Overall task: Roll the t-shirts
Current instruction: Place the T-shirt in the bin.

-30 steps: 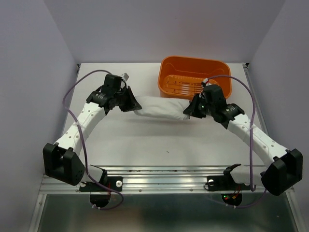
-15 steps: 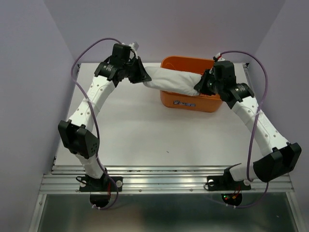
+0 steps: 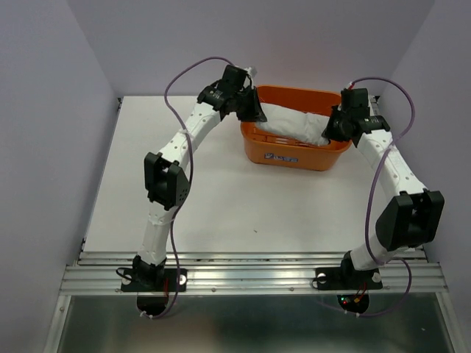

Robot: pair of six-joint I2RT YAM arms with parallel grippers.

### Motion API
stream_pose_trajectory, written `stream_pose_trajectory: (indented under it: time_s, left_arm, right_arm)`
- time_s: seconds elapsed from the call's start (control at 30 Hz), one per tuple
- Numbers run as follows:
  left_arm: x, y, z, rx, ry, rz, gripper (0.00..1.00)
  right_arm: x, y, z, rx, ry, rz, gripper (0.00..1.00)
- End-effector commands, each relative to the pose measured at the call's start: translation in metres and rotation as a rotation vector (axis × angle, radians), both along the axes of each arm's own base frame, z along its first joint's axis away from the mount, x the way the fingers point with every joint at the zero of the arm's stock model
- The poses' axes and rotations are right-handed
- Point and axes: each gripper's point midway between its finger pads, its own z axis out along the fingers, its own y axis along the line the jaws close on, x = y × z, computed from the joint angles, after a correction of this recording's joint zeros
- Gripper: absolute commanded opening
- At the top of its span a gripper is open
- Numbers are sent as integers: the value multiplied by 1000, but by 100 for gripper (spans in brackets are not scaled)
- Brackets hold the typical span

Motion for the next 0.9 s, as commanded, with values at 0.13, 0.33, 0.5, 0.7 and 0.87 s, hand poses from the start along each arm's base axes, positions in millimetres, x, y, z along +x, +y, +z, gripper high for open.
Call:
stream_pose_trajectory:
  time_s: [0.13,0.33,0.5,0.7,0.87]
  left_arm:
    - [-2,-29,-20,-44,19,-124,0]
    - [-5,-33,-56,21,61,-133,0]
    - [-8,-29,-85,90,98,-134,0]
    - [-21,-21,-86,115,109,-141,0]
    - [-33,-11,-80,136,110,-145,0]
  right_arm:
    - [22,-21,-14,-51,17,15,1]
    - [28,-17,-38,-45,80,40,1]
    - [22,-19,-57,-59,143,38,1]
    - [7,-12,-64,-20,167,63,1]
    - [-15,-1,-65,27,189,111,1]
